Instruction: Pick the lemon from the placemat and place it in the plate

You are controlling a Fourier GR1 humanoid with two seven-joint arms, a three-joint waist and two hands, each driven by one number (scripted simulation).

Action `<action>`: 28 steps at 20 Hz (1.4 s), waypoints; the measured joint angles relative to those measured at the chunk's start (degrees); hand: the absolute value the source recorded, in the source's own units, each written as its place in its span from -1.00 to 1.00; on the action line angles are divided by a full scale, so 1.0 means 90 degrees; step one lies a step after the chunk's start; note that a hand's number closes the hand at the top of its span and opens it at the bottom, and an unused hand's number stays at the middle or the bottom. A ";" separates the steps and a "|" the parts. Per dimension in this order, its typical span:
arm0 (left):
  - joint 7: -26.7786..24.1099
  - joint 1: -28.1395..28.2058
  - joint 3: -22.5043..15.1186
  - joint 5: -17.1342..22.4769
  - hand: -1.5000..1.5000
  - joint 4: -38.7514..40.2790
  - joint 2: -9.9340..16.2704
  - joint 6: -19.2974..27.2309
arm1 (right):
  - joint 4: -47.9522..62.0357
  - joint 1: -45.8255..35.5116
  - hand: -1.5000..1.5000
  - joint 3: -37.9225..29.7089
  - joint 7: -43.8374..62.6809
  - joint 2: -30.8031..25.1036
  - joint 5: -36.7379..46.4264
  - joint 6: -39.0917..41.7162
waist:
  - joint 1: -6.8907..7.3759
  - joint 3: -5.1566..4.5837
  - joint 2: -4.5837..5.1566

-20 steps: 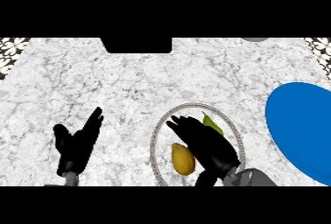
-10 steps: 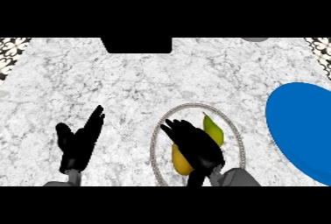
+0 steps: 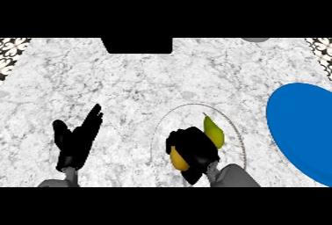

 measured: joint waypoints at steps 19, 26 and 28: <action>0.0080 0.0402 0.0109 -0.0092 0.00 -0.0311 -0.0103 0.0142 | -0.3495 0.3496 1.00 0.0734 0.1872 -0.0141 0.2359 -0.3144 | -0.0335 -0.0003 -0.0077; 0.0045 0.0409 0.0102 -0.0063 0.00 -0.0359 -0.0046 -0.0012 | -0.4964 0.4671 1.00 0.0825 0.2250 -0.0335 0.2787 -0.4605 | -0.0210 -0.0006 -0.0028; 0.0025 0.0414 0.0080 -0.0066 0.00 -0.0366 -0.0075 -0.0027 | -0.5185 0.4920 1.00 0.0581 0.2244 -0.0478 0.2553 -0.5062 | -0.0179 -0.0004 -0.0017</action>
